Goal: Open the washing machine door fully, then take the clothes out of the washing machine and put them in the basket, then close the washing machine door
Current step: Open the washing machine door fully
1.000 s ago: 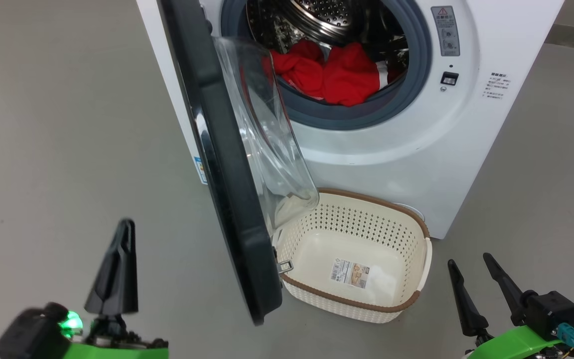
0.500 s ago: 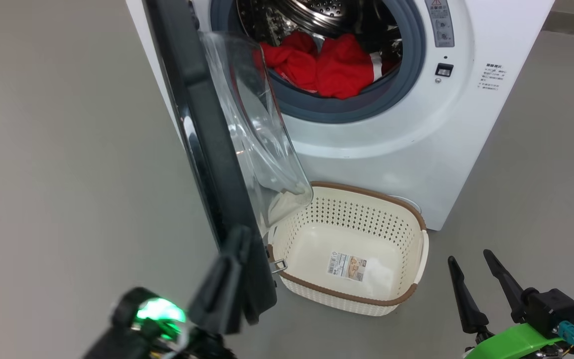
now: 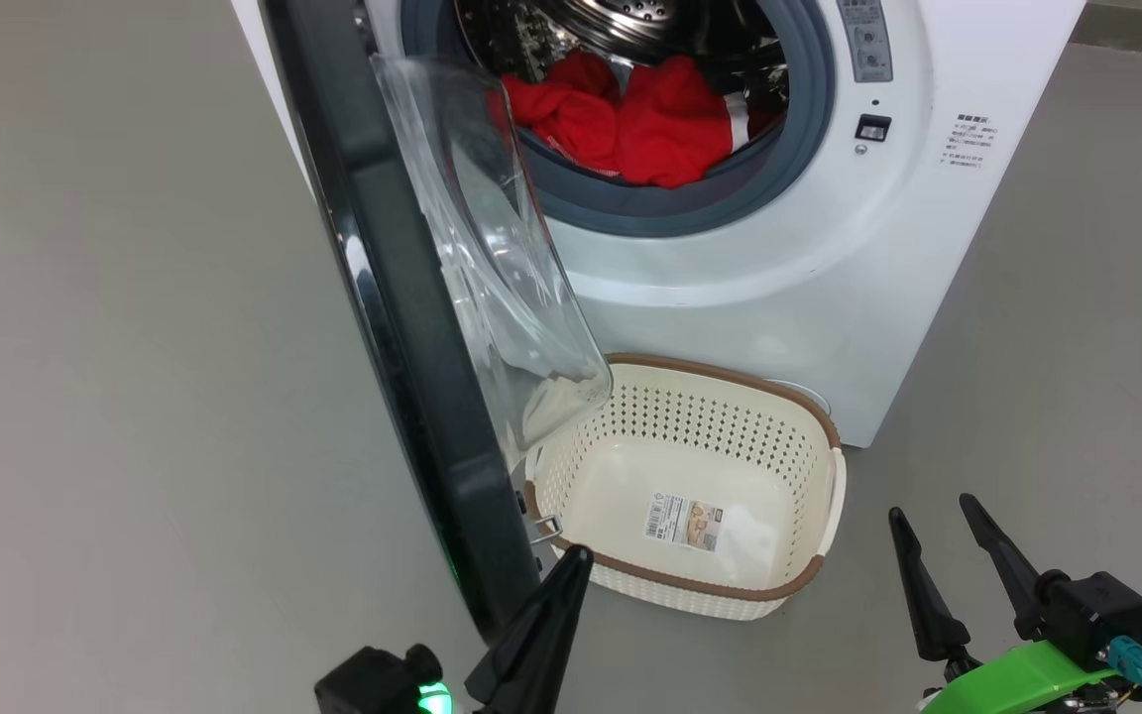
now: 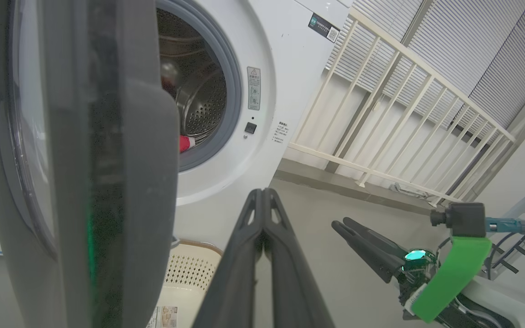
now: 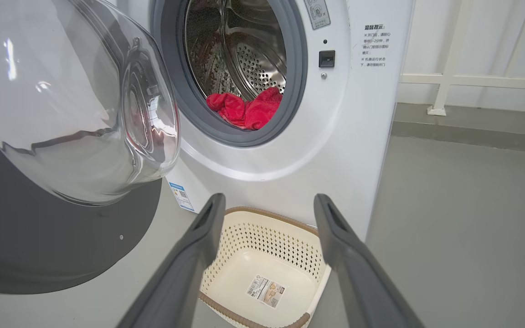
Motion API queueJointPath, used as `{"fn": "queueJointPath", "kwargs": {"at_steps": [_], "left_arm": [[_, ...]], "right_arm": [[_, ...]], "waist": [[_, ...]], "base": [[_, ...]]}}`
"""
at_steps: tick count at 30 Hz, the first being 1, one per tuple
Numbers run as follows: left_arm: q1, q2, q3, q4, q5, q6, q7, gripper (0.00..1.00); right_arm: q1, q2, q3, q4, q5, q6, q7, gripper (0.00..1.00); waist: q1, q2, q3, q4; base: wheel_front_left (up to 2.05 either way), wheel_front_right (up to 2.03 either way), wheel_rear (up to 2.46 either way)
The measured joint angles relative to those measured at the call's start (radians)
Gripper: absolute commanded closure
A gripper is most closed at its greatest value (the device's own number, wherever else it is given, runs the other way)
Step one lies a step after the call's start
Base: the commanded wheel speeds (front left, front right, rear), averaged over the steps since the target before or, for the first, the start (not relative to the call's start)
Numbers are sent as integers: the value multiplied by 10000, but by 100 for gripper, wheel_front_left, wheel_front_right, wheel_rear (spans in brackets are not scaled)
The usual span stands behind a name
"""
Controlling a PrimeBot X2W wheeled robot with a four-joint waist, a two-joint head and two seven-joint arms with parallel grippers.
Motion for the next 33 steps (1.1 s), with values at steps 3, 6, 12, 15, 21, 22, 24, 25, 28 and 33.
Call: {"fn": "queueJointPath", "kwargs": {"at_steps": [3,6,12,15,21,22,24,25,28,33], "left_arm": [[-120,2,4,591,-280,0,2,100],[-336,0,77,1099,-441,0,2,100],[-480,-2,389,1664,-725,-6,2,100],[-525,-35,489,1758,-763,-23,4,100],[-508,-104,685,1795,-748,-105,23,100],[-479,-113,734,1789,-748,-107,44,100],[-328,-138,907,1726,-706,-169,42,100],[-277,-132,989,1695,-644,-176,42,100],[-43,-134,1292,1561,-571,-176,42,100],[380,-125,2077,1266,-343,-73,44,100]], "right_arm": [[-20,0,10,2,0,0,0,0],[-27,-2,21,-2,0,-2,0,0],[-58,-6,29,-6,0,0,0,0],[-144,-8,35,-52,0,0,0,0],[-144,-8,29,-100,0,-2,0,0],[-142,-8,25,-102,2,0,0,0],[-141,-6,23,-104,2,0,0,0],[-141,-6,21,-104,2,0,0,0],[-140,-6,21,-105,2,0,0,0],[-137,-2,27,-109,2,-2,-12,0]], "waist": [[0,0,19,-19],[0,0,44,-34],[0,0,79,-46],[0,0,71,-27],[0,0,21,103],[0,0,10,143],[0,0,-5,231],[0,0,-13,280],[0,0,-35,431],[0,0,-103,714]], "base": [[0,0,0],[0,0,0],[0,0,0],[0,0,0],[0,0,0],[0,0,0],[0,0,0],[0,0,0],[0,0,0],[0,0,0]]}}
